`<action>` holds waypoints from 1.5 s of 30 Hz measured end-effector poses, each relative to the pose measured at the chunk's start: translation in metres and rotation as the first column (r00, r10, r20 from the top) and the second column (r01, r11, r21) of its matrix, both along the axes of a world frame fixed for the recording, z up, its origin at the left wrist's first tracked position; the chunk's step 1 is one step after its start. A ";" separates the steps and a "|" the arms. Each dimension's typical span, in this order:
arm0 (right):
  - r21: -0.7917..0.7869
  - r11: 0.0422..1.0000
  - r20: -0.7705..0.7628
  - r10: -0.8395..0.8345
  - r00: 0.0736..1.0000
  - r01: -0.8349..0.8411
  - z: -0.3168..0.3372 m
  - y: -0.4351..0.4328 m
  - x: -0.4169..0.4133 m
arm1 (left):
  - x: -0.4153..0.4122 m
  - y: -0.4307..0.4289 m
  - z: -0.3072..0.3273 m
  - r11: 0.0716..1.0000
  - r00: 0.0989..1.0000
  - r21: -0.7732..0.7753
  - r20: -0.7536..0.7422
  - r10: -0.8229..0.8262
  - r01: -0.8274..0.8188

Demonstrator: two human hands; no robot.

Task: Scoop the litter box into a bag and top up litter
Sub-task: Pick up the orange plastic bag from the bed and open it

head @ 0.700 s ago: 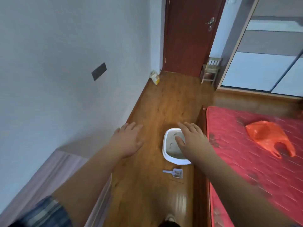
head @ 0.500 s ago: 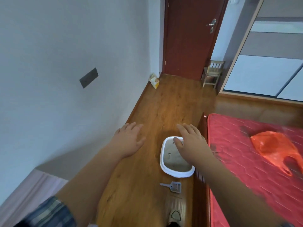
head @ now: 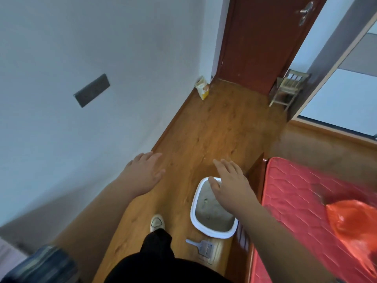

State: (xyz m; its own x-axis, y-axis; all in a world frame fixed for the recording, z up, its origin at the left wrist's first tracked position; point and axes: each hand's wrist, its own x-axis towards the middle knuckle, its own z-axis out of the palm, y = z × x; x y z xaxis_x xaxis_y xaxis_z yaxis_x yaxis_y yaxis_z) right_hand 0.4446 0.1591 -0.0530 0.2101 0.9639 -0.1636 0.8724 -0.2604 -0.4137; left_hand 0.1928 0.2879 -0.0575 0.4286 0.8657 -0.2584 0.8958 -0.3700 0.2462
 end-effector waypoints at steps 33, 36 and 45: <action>-0.041 0.812 0.020 -0.583 0.813 0.583 -0.048 0.498 0.299 | 0.384 0.601 -0.002 0.771 0.770 -0.004 -0.059 -0.636 0.637; -0.056 0.772 0.009 -0.633 0.774 0.633 -0.033 0.525 0.352 | 0.457 0.632 0.000 0.727 0.723 -0.022 -0.082 -0.686 0.686; -0.061 0.579 0.024 -0.813 0.581 0.813 -0.020 0.551 0.479 | 0.687 0.667 -0.022 0.487 0.488 -0.088 -0.018 -0.873 0.869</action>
State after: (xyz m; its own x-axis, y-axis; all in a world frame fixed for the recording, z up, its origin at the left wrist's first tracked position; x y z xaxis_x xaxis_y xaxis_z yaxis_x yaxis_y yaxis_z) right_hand 0.9240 0.7096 -0.0728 0.8999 0.3783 -0.2170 0.2804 -0.8830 -0.3763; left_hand 0.8795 0.9549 -0.0797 0.9390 0.0405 -0.3415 0.1365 -0.9554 0.2620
